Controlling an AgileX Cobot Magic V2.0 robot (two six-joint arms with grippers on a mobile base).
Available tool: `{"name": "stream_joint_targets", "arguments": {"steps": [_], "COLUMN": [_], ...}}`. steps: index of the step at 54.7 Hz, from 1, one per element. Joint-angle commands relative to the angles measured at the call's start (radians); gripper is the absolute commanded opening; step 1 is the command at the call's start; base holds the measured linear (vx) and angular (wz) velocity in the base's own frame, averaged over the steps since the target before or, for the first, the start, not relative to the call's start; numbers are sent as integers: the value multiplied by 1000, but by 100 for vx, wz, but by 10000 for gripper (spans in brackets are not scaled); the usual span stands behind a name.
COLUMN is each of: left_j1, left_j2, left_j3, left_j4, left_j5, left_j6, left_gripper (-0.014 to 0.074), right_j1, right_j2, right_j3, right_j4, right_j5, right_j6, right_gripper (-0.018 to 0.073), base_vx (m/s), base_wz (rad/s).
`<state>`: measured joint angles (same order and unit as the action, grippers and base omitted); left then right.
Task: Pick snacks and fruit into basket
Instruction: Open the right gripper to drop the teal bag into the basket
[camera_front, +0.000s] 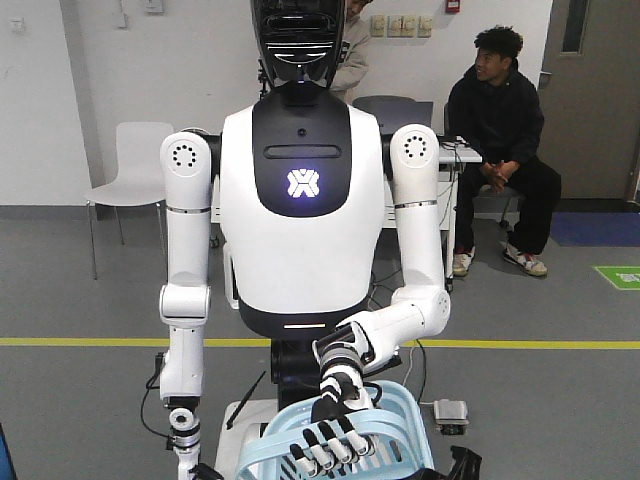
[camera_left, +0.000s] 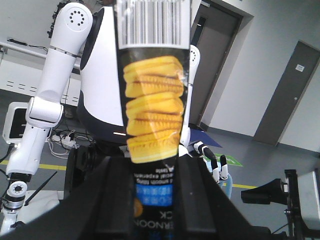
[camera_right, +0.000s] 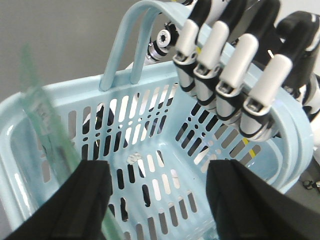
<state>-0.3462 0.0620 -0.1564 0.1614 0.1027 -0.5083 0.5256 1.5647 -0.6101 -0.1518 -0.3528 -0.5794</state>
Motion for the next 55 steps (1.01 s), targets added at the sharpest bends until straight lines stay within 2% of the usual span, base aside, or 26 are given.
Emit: {"name": "stream_joint_targets", "arguments": {"steps": [1, 10, 17, 29, 44, 55], "left_j1": [-4, -4, -4, -4, -4, -4], "left_j2": [13, 13, 13, 13, 13, 13], "left_j3": [-32, -32, -32, -32, -32, -32], "left_j4": [-3, -3, -3, -3, -3, -3], "left_j5": [-94, -94, -94, -94, -94, -94], "left_j6": [1, 1, 1, 1, 1, 1], "left_gripper": [3, 3, 3, 3, 3, 3], "right_j1": [-5, -4, -4, 16, 106, 108], "right_j2": [-33, -36, -42, -47, -47, -47], "right_j3": [-30, -30, -30, -30, -30, -30], "right_j4": [69, 160, 194, 193, 190, 196], "right_j5": [-101, -106, -100, -21, 81, 109], "right_j6": [-5, 0, 19, 156, 156, 163], "right_gripper": [515, 511, 510, 510, 510, 510], "base_vx": [0, 0, 0, 0, 0, 0], "base_wz": [0, 0, 0, 0, 0, 0]}}
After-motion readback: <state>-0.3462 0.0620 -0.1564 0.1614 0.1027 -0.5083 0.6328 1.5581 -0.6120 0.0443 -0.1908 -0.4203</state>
